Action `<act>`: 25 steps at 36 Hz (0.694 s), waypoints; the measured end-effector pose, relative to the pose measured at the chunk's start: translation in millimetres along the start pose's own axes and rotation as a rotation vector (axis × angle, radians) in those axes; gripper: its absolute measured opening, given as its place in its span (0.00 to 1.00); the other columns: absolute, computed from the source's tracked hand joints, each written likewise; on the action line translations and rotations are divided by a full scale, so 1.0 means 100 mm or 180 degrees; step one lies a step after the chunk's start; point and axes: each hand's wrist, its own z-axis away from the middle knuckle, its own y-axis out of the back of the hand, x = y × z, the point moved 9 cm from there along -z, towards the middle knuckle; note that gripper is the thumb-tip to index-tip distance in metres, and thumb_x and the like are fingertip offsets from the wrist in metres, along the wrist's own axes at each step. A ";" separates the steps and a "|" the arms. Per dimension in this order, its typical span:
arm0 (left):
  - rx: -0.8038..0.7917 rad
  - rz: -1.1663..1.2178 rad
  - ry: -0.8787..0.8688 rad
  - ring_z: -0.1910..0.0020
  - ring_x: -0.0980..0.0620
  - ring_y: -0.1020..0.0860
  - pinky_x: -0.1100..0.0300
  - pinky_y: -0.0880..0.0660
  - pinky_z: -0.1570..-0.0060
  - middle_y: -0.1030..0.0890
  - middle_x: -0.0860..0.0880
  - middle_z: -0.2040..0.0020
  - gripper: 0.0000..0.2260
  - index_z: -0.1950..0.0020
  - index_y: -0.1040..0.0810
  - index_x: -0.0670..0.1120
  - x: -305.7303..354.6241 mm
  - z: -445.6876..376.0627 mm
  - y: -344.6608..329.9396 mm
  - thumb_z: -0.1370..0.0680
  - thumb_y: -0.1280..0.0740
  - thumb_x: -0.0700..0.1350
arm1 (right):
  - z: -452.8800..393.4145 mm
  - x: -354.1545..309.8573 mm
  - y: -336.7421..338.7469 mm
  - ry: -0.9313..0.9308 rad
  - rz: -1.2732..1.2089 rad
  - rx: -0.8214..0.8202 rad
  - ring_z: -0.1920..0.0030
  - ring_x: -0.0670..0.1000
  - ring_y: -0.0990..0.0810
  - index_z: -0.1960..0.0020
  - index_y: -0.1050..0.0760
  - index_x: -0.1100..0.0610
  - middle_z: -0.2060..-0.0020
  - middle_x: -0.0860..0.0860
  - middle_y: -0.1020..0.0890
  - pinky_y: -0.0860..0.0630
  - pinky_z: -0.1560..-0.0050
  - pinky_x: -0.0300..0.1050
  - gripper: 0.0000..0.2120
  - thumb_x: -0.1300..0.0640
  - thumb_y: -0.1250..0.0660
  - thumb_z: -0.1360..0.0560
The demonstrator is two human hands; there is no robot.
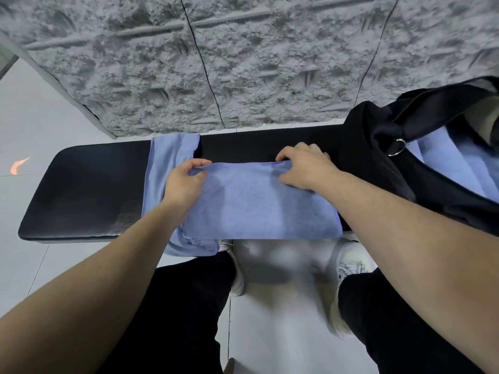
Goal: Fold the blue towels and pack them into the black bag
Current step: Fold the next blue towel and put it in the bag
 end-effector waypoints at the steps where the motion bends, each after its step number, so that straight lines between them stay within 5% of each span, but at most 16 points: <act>1: 0.0072 -0.0053 -0.0026 0.61 0.50 0.23 0.56 0.24 0.60 0.18 0.52 0.49 0.12 0.47 0.19 0.56 0.00 -0.02 0.01 0.21 0.38 0.40 | 0.00 0.00 0.00 -0.0020 0.0012 -0.0031 0.35 0.53 0.34 0.32 0.31 0.43 0.38 0.48 0.29 0.38 0.33 0.53 0.23 0.55 0.35 0.26; 5: 0.0190 -0.0206 -0.0109 0.64 0.54 0.25 0.62 0.29 0.65 0.21 0.52 0.40 0.14 0.43 0.20 0.55 0.02 -0.05 0.02 0.21 0.38 0.39 | 0.03 0.06 -0.01 -0.0252 -0.0096 -0.0282 0.44 0.51 0.27 0.35 0.31 0.43 0.49 0.45 0.23 0.34 0.36 0.53 0.21 0.54 0.35 0.27; 9: 0.0174 -0.0501 -0.0476 0.46 0.55 0.25 0.66 0.29 0.49 0.26 0.53 0.38 0.13 0.43 0.21 0.52 0.15 -0.02 -0.02 0.21 0.37 0.36 | 0.07 0.08 0.00 -0.0402 -0.0211 -0.0515 0.53 0.49 0.22 0.43 0.27 0.46 0.54 0.45 0.22 0.22 0.54 0.47 0.15 0.55 0.33 0.28; 13: 0.0280 -0.0891 -0.0753 0.42 0.59 0.30 0.82 0.37 0.53 0.31 0.51 0.35 0.14 0.40 0.21 0.50 0.25 0.00 0.01 0.22 0.35 0.36 | 0.10 0.10 -0.02 -0.0422 -0.0204 -0.0669 0.63 0.50 0.24 0.51 0.25 0.50 0.59 0.49 0.20 0.29 0.66 0.42 0.08 0.56 0.32 0.29; 17: 0.0407 -0.1182 -0.0793 0.47 0.54 0.26 0.64 0.31 0.53 0.31 0.52 0.40 0.10 0.44 0.23 0.52 0.31 0.12 0.04 0.23 0.35 0.41 | 0.14 0.10 -0.03 -0.0280 -0.0185 -0.0718 0.62 0.49 0.24 0.55 0.28 0.49 0.59 0.49 0.21 0.29 0.64 0.44 0.06 0.53 0.32 0.30; 20: 0.0205 -0.1518 -0.0625 0.61 0.57 0.27 0.61 0.34 0.65 0.26 0.52 0.52 0.05 0.48 0.27 0.51 0.29 0.22 0.00 0.22 0.36 0.44 | 0.15 0.08 -0.03 -0.0154 -0.0216 -0.0659 0.58 0.48 0.23 0.52 0.27 0.47 0.57 0.47 0.21 0.27 0.60 0.45 0.11 0.45 0.31 0.30; 25: -0.0332 -0.2389 -0.0348 0.67 0.51 0.25 0.57 0.33 0.68 0.25 0.53 0.69 0.01 0.52 0.28 0.53 0.22 0.35 -0.12 0.21 0.37 0.50 | 0.10 0.01 -0.01 0.0057 -0.0137 -0.0507 0.58 0.46 0.23 0.52 0.26 0.48 0.56 0.45 0.22 0.27 0.60 0.44 0.10 0.42 0.35 0.26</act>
